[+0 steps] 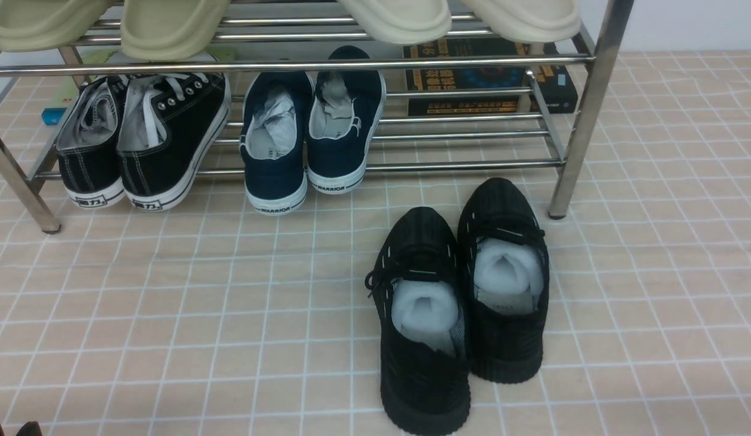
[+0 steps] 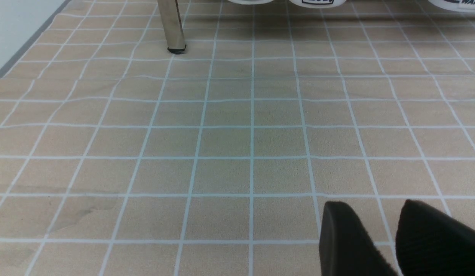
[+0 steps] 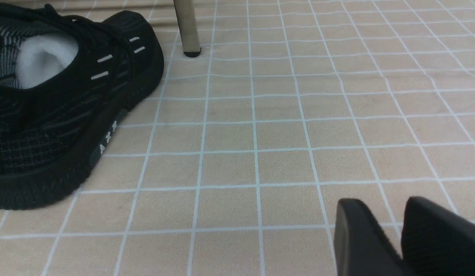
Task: Take the shoes off the shelf from the light coffee tablecloth by hand.
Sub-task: 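Grasp the leftmost shoe on the bottom shelf of the shoe rack with the left gripper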
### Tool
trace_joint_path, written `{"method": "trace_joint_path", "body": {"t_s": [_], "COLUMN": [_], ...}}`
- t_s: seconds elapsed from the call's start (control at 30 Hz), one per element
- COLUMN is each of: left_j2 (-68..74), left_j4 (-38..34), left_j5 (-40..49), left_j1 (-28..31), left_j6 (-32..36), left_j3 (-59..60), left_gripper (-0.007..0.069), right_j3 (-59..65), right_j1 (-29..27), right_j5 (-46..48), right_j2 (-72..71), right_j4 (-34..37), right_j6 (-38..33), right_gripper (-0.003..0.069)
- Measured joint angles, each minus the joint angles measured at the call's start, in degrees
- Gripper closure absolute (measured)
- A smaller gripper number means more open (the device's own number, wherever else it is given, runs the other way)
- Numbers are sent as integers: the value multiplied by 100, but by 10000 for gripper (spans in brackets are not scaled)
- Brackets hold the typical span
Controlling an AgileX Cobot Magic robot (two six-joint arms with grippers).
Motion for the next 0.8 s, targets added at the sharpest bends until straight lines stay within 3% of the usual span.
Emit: {"method": "trace_joint_path", "body": {"t_s": [0.8], "left_j2": [0], "left_j4": [132], "left_j5": [3], "left_j1": [0], "left_j6": [0], "left_j3": [0], "left_gripper": [385], "right_j3": [0], "right_j1": [0], "right_j5": [0], "right_j2": [0], "right_j4": [0], "right_j6": [0], "right_gripper": [449]}}
